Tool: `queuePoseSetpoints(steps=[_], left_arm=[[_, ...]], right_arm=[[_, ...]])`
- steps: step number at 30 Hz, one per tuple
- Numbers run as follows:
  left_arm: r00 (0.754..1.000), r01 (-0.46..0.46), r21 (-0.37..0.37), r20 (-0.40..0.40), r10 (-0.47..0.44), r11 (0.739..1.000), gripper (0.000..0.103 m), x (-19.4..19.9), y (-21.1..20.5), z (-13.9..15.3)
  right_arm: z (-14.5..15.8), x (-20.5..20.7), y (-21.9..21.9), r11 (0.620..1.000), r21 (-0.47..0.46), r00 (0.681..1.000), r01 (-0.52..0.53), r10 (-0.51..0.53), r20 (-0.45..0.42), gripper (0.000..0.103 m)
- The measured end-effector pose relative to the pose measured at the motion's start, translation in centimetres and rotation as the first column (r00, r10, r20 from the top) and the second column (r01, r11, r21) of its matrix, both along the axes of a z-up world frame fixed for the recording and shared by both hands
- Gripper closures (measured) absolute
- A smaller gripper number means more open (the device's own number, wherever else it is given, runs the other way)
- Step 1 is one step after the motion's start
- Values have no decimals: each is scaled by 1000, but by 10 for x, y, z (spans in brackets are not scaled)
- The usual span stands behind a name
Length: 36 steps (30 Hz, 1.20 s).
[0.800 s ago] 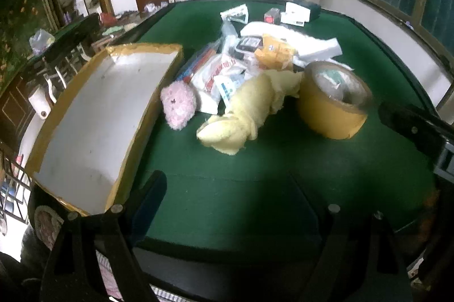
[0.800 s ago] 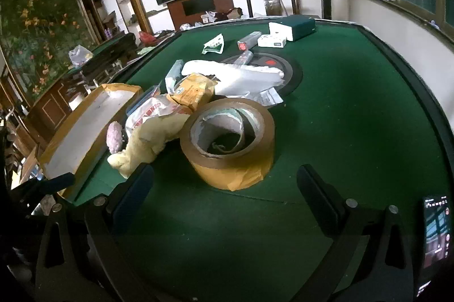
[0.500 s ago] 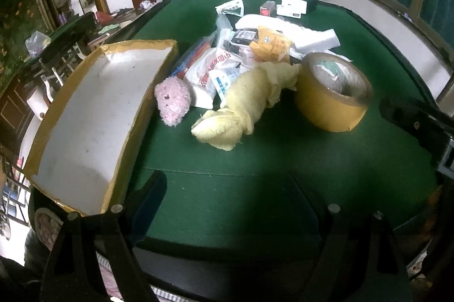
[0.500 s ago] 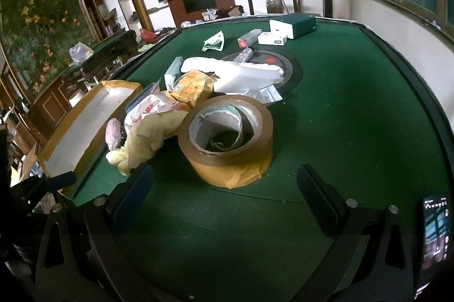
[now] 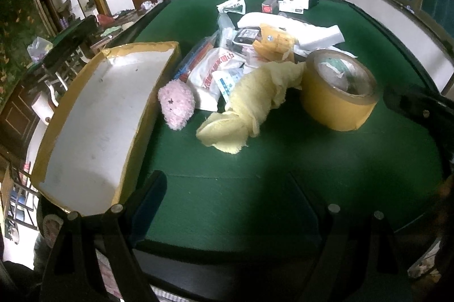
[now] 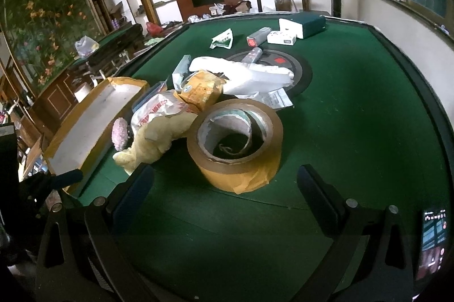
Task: Organize soft objects
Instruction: 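Reach the left gripper toward the yellow fleece cloth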
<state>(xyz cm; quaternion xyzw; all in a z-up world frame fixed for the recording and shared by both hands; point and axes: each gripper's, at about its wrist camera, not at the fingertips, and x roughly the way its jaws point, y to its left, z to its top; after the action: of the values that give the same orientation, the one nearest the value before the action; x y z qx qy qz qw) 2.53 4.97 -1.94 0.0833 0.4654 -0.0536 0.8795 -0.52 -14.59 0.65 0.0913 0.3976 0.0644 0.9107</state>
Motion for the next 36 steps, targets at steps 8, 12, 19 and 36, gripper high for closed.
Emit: queuePoseSetpoints(steps=[8, 12, 19, 36], left_arm=[[1000, 0, 5, -12, 0, 1000, 18, 8, 3, 0], [1000, -5, 10, -9, 5, 1000, 18, 11, 6, 0], [1000, -17, 9, -17, 17, 1000, 18, 17, 11, 0], [997, -66, -37, -48, 64, 997, 18, 33, 44, 4]], right_arm=[[2, 6, 5, 1000, 0, 1000, -10, 10, -3, 1], [5, 11, 8, 1000, 3, 1000, -16, 16, -3, 1], [9, 18, 13, 999, 6, 999, -35, 35, 1, 1], [14, 27, 16, 998, 9, 998, -65, 65, -20, 1]])
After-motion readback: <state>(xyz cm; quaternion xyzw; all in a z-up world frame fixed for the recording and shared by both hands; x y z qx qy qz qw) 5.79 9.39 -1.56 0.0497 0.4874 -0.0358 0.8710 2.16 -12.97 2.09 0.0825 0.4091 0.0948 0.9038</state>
